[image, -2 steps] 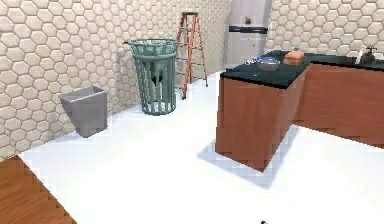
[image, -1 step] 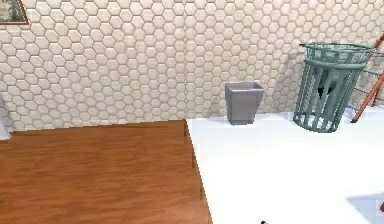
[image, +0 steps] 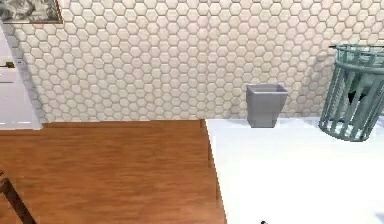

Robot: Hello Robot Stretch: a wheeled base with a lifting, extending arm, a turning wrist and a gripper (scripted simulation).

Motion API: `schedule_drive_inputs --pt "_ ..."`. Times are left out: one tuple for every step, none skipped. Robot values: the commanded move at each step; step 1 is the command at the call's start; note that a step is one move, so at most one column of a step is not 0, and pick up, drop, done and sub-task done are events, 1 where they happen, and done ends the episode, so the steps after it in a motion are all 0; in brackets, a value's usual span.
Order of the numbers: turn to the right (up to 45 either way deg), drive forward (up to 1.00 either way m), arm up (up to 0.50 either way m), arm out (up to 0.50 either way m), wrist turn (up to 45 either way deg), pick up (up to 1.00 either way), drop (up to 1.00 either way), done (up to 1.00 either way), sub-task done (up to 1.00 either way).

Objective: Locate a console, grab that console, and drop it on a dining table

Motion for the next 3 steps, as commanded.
schedule_drive_inputs --pt "0.0 0.75 0.0 0.0 0.0 0.0 0.0 0.0 0.0" --pt "-30.0 0.0 0.0 0.0 0.0 0.0 0.0 0.0 0.0" --pt "0.0 0.05 0.0 0.0 0.0 0.0 0.0 0.0 0.0"
